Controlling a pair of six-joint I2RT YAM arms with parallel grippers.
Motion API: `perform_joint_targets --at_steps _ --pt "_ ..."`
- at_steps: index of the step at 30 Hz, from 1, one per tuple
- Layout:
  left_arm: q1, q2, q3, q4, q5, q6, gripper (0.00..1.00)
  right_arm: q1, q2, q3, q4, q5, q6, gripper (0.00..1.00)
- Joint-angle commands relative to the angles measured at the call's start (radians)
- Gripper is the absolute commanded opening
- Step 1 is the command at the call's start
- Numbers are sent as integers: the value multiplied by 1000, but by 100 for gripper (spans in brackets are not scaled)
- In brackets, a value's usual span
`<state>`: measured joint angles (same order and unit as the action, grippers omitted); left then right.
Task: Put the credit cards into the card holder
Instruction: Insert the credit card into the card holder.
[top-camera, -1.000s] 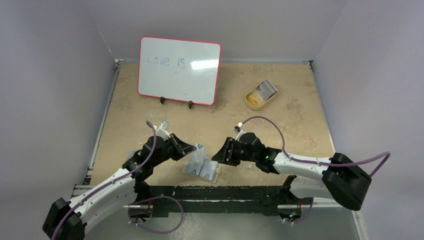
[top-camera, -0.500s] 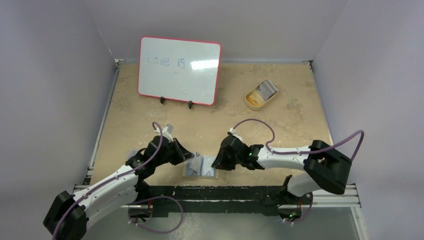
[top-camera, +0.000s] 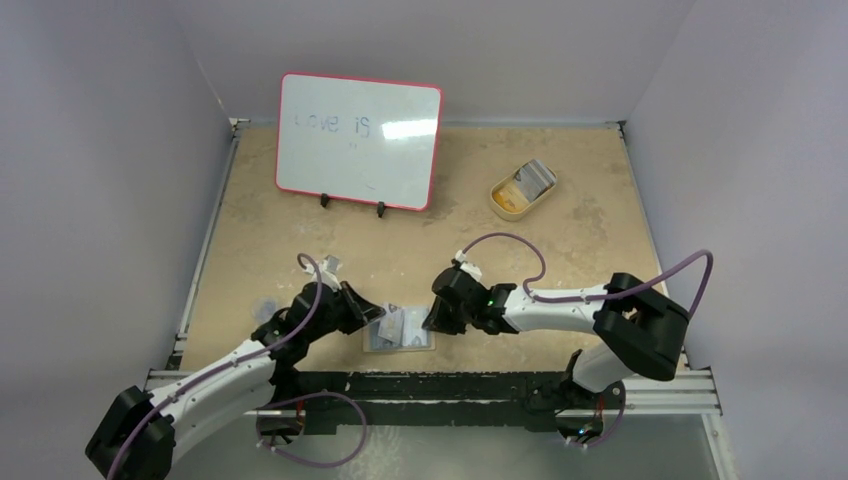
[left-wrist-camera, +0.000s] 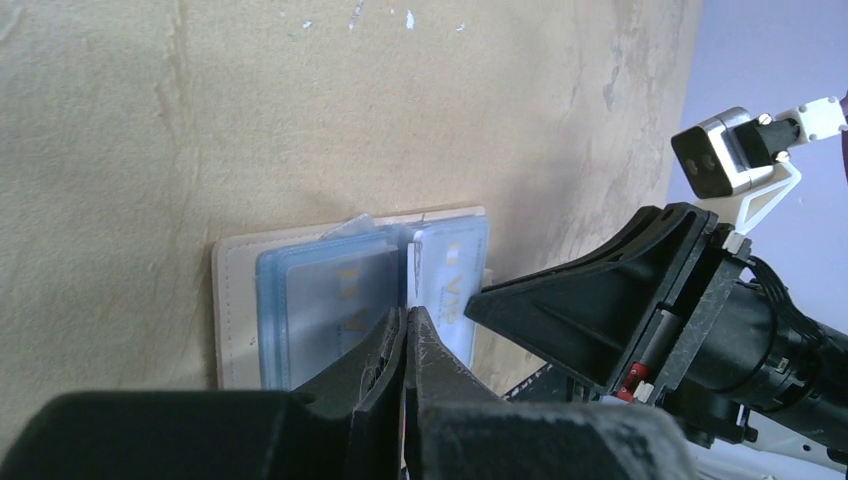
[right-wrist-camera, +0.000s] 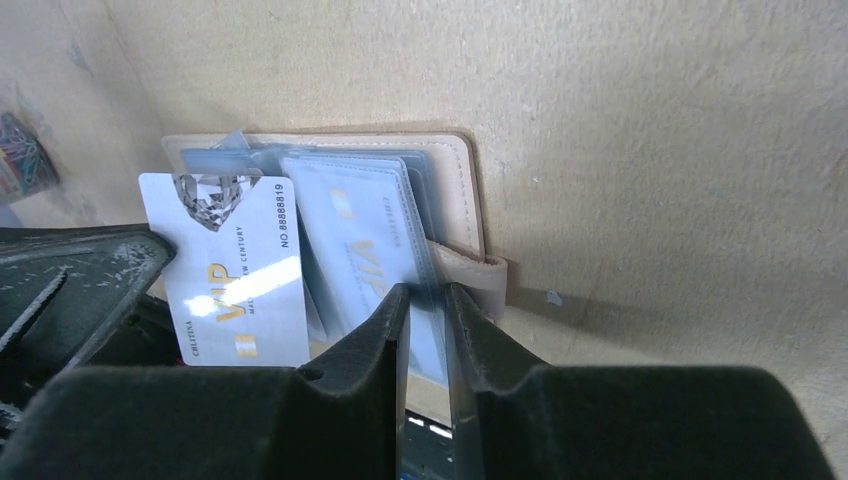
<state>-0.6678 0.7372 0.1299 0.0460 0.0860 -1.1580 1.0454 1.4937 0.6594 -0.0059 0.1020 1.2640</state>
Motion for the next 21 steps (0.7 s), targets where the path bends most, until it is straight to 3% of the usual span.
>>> perform_joint_targets --at_steps 1,21 --pt "4 -43 -29 21 -60 -23 0 -12 41 -22 -2 70 -19 21" --pt "1 -11 -115 154 -127 2 0 -12 31 -59 73 56 -8 21"
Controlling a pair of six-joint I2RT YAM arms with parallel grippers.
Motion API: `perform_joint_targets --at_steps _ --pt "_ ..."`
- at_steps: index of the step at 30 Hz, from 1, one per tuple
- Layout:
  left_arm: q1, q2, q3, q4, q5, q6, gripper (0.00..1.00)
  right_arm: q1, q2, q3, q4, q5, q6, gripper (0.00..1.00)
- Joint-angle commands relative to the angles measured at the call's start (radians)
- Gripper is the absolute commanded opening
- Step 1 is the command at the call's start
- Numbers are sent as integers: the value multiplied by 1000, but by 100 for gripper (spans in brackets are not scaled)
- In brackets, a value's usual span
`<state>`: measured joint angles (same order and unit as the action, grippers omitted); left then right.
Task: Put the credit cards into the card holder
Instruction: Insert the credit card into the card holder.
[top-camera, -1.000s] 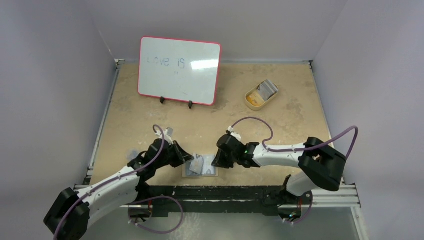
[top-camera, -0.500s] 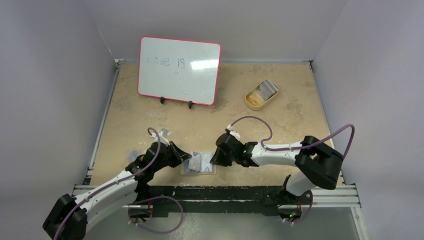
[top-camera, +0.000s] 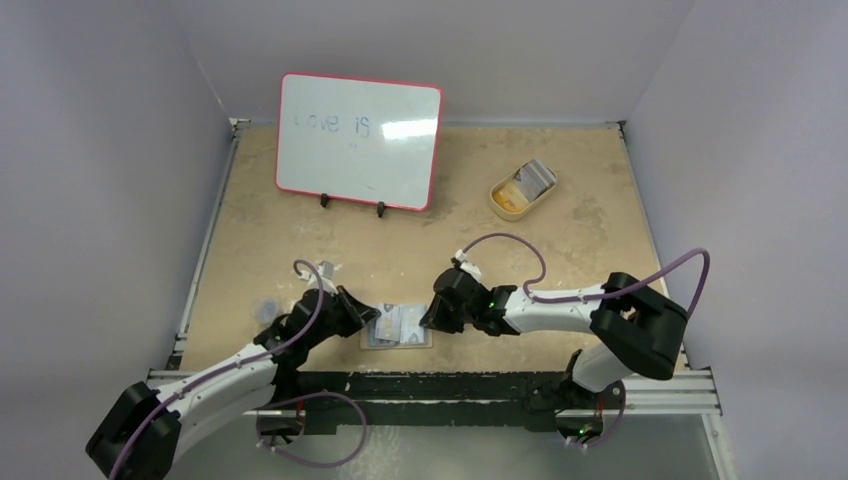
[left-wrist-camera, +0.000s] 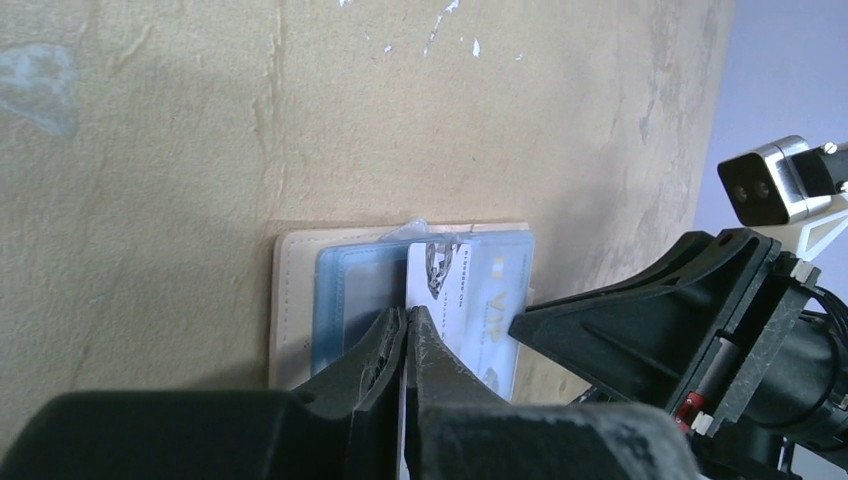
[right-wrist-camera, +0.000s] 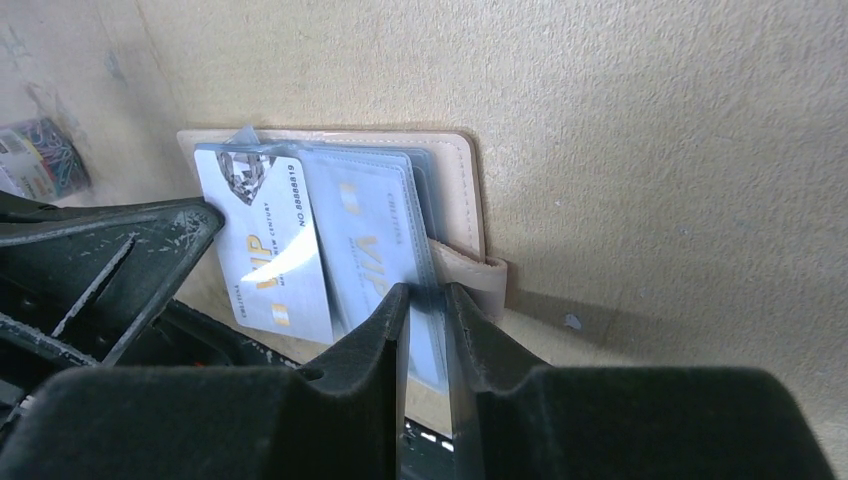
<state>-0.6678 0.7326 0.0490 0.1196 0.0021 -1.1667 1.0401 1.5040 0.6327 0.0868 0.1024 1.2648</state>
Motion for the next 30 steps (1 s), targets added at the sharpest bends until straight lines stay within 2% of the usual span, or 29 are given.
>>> perform_joint_targets --at_steps 1,12,22,30 --pt "1 -5 -41 93 -47 6 0 -5 21 -36 -17 57 -8 21" --pt "-36 26 -58 143 -82 -2 0 -6 7 -50 -4 51 2 21" --pt "-157 41 -64 145 -182 -11 0 -6 -3 -62 1 73 9 21" --pt "-164 33 -63 124 -193 -3 0 -6 -8 -64 4 79 14 21"
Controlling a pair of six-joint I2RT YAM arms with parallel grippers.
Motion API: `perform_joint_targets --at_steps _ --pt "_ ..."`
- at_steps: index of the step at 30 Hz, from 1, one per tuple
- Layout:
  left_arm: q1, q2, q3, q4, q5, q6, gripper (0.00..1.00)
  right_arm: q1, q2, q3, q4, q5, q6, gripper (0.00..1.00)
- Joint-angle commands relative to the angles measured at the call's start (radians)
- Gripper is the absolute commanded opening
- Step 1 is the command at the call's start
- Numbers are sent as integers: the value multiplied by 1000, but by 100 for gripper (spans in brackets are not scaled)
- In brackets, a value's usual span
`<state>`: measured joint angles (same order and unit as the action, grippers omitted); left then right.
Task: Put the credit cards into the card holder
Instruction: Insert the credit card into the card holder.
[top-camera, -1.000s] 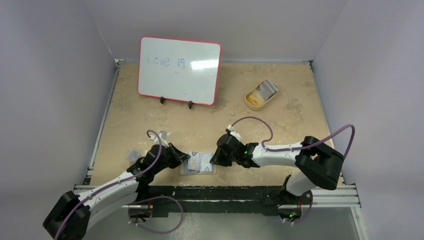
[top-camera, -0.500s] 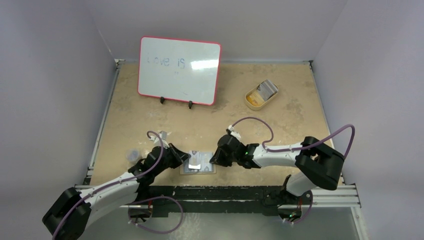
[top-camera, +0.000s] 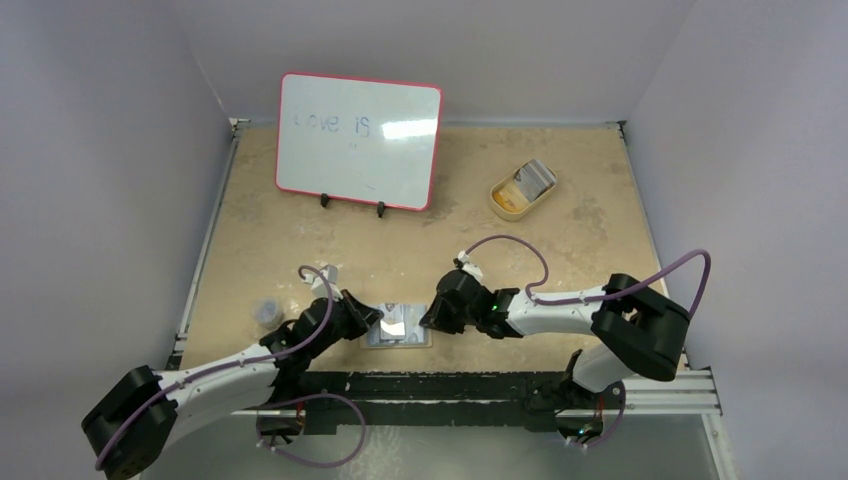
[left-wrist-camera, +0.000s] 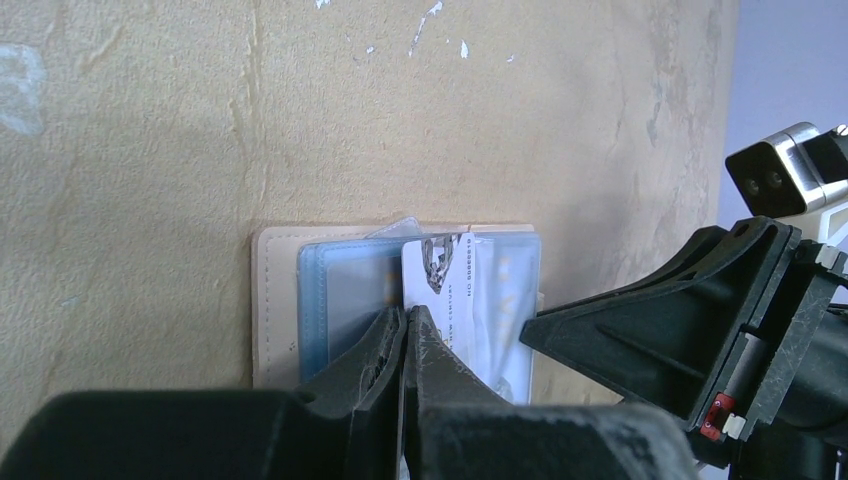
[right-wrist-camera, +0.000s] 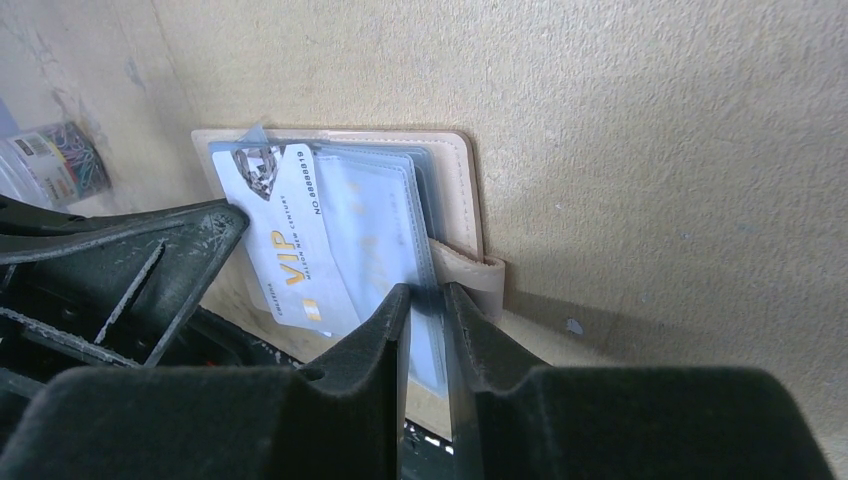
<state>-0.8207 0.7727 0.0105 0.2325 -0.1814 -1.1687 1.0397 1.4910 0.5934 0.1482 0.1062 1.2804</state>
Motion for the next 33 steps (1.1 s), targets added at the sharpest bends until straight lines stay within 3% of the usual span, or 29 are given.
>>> perform_joint_targets --at_steps 1,9,22,33 --pt "-10 -15 -23 -2 -14 5 0 -5 5 -26 -58 75 -2 21" --pt "-11 -107 21 -177 -53 85 0 -6 13 -27 -49 73 -6 21" --pt "-11 54 24 22 18 101 0 -6 25 -27 -36 66 -8 21" --pt "-11 32 29 19 16 109 0 -6 41 -18 -32 66 -10 21"
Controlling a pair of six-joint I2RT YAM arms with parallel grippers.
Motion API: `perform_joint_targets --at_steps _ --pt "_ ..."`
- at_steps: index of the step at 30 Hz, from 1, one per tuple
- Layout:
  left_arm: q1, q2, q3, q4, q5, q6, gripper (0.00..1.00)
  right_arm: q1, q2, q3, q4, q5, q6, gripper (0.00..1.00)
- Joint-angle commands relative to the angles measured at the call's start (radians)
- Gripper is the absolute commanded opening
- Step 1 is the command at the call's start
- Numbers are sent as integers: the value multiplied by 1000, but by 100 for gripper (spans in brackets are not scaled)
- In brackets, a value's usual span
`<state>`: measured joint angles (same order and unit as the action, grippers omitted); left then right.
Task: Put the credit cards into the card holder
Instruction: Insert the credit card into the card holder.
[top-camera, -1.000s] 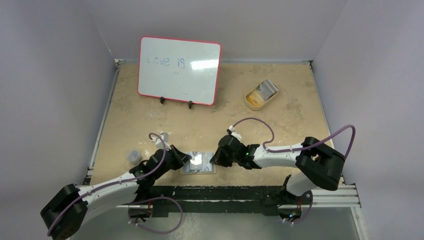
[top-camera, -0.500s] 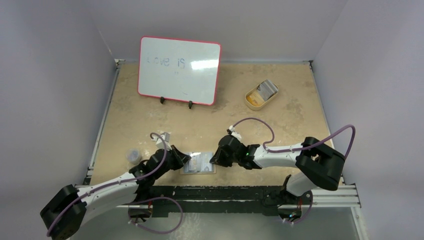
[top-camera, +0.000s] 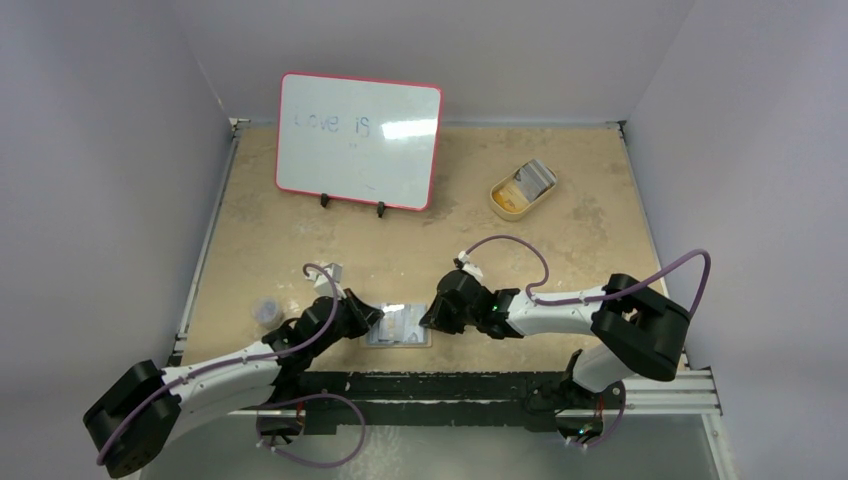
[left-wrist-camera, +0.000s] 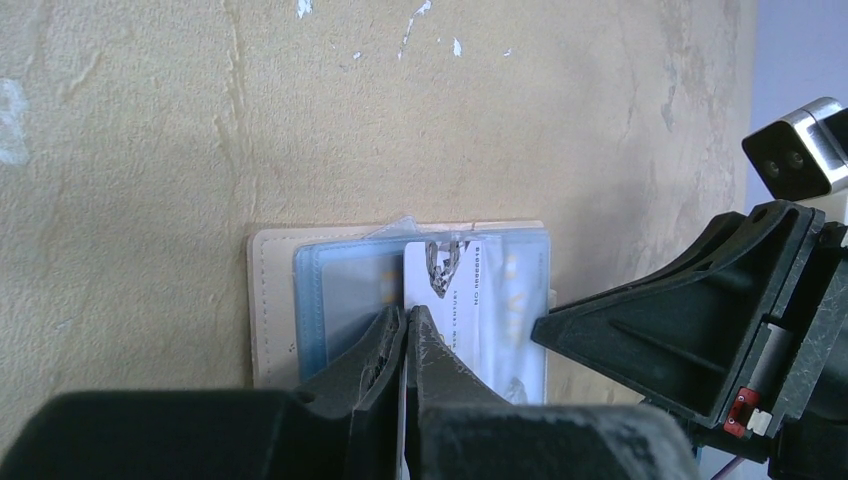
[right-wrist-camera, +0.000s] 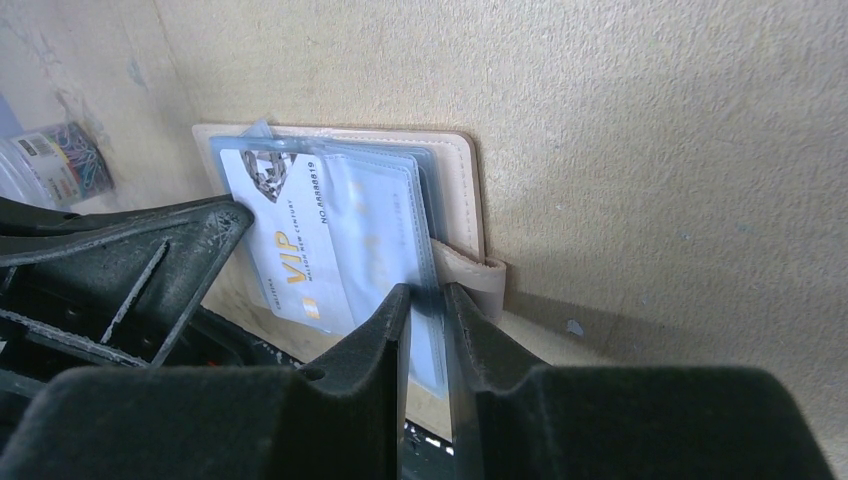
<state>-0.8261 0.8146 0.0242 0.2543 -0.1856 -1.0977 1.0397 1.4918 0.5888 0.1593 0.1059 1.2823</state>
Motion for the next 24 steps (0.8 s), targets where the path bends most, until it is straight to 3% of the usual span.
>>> perform_joint_targets --at_steps 1,11,18,24 --pt "-5 -14 23 -21 25 46 0 -6 42 -14 -43 65 -12 21" --pt "-5 -51 120 -251 72 92 0 -6 27 -20 -51 69 -15 21" --pt "-5 79 149 -153 104 118 0 -6 39 -21 -37 67 -21 21" --pt "-5 65 158 -168 84 111 0 -6 37 -23 -34 68 -18 21"
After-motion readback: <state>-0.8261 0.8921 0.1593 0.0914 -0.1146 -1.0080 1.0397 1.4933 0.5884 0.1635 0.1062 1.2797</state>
